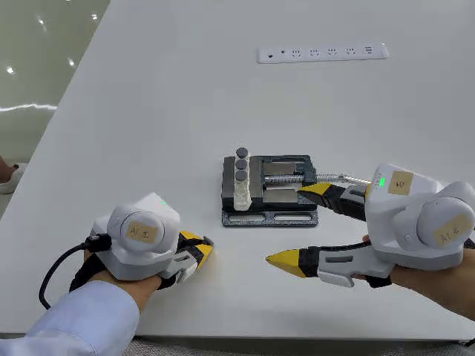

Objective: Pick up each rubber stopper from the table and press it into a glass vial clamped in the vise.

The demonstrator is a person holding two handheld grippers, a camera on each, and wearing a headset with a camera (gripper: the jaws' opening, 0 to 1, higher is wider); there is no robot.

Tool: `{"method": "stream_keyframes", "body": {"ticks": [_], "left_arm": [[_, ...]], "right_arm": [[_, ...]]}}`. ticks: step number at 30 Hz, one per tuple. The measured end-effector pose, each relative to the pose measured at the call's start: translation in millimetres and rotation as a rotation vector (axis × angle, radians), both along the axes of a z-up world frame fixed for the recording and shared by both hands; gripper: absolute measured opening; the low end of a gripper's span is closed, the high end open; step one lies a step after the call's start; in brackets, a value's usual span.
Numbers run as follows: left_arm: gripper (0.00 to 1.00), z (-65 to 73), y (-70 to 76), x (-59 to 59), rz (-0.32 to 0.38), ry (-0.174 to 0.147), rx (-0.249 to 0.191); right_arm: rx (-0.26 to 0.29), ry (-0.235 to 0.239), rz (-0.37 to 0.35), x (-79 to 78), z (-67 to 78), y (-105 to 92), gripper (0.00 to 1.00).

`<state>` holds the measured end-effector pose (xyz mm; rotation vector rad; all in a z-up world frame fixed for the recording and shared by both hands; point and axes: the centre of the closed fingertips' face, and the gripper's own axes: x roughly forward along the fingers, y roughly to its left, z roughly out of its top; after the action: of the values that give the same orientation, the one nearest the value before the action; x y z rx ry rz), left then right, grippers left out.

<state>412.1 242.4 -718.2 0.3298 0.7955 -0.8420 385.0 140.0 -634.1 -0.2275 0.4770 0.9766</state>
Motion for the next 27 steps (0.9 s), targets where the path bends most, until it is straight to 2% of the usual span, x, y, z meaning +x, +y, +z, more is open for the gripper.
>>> {"method": "stream_keyframes", "body": {"ticks": [8,13,14,15,19,23,25,26,27], "left_arm": [[0.02,4.4,-5.1,0.9,-0.029,-0.015,-0.046],[0.02,14.6,-13.1,0.6,-0.065,-0.039,-0.092],[0.02,17.1,-17.3,-0.6,-0.087,-0.042,-0.114],[0.01,16.9,-17.2,-1.3,-0.086,-0.036,-0.112],[0.01,24.7,-26.4,-3.7,-0.125,-0.059,-0.147],[0.01,35.0,-36.2,-5.8,-0.183,-0.103,-0.183],[0.01,39.5,-39.1,-6.0,-0.194,-0.114,-0.195],[0.01,44.7,-42.4,-4.9,-0.206,-0.135,-0.217],[0.01,47.0,-43.7,-5.3,-0.210,-0.138,-0.227]], "right_arm": [[-0.014,0.003,0.007,1.2,-1.8,-2.3,0.62],[-0.023,0.004,0.013,1.8,-1.5,-4.0,0.62],[-0.025,0.004,0.015,1.9,-1.3,-4.5,0.62],[-0.028,0.002,0.018,2.2,-0.9,-4.7,0.62],[-0.037,-0.010,0.038,5.3,4.8,-7.2,0.60],[-0.057,-0.008,0.064,6.4,8.7,-8.7,0.59],[-0.073,-0.011,0.086,5.9,10.8,-9.0,0.57],[-0.079,-0.011,0.097,5.8,12.2,-8.9,0.55],[-0.083,-0.013,0.103,6.0,13.1,-8.9,0.55]]}}
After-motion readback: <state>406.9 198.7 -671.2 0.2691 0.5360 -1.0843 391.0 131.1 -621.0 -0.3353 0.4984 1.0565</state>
